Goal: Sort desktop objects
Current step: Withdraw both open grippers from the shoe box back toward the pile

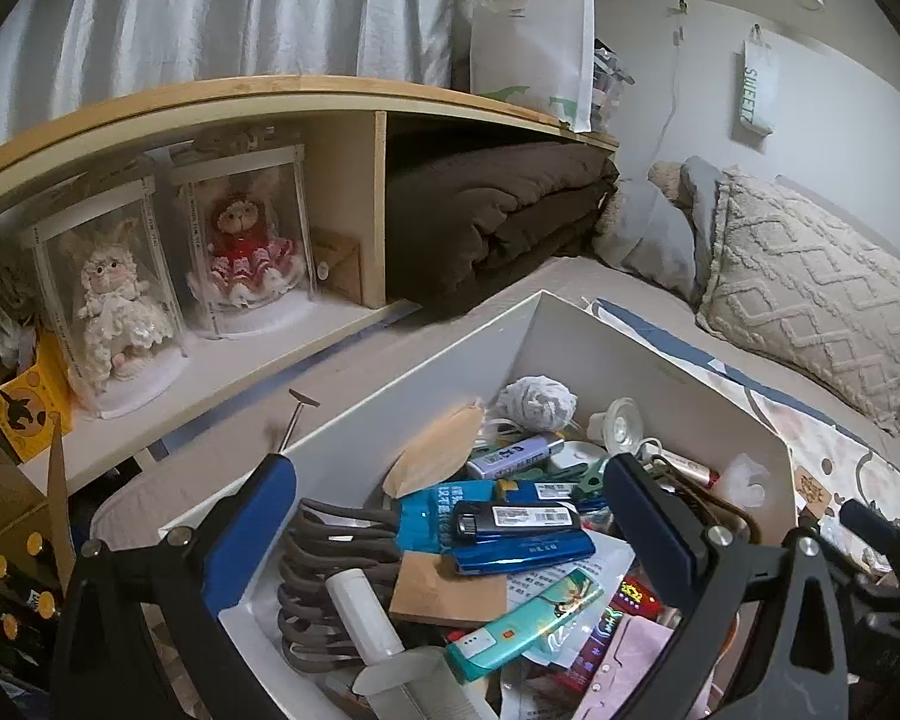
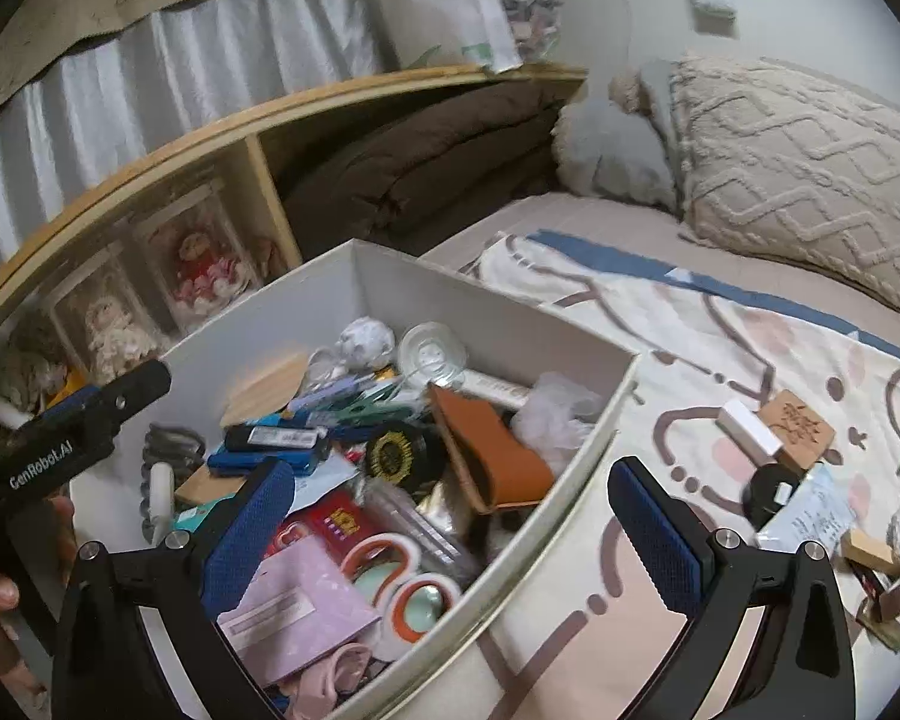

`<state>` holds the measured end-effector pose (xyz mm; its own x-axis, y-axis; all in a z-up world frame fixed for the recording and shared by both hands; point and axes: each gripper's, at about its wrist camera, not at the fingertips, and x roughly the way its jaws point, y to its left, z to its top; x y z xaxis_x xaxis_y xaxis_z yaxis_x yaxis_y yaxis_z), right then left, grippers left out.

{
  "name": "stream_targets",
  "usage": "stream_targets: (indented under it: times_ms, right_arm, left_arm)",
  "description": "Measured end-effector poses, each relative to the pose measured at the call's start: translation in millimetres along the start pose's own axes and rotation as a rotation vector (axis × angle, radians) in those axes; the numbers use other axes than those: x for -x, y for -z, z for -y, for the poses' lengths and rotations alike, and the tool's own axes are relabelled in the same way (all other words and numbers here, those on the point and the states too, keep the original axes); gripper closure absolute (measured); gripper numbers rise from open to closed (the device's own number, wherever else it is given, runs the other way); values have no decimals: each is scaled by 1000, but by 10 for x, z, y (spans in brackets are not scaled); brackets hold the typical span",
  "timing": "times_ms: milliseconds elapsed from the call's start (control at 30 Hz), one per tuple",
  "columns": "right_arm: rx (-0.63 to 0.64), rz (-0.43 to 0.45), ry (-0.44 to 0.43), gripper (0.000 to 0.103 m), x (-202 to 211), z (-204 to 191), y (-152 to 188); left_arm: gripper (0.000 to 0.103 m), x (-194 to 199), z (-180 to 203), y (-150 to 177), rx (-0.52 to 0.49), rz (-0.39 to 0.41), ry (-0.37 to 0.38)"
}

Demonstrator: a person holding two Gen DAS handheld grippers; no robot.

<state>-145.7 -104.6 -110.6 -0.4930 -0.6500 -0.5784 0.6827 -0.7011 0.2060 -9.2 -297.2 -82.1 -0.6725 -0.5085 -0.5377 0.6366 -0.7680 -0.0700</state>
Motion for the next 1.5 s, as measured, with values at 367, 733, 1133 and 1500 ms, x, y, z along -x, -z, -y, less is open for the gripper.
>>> stream_targets:
  times_ms: [367,733,1133,1500]
  right_arm:
    - [-31,53,68,0,199,323,-1]
    - [-95,62,158,0,438,843,97]
    - [-196,76,239,0,788,1446,259]
    - [-218,117,297,0,1230,1791,411]
  left_arm:
    - [0,20,117,6,-19,5,2]
    - [0,97,274,-4,-41,24,17]
    - [0,255,479,-23,-66,62,42]
    - [0,359,823,46,-147,88,56]
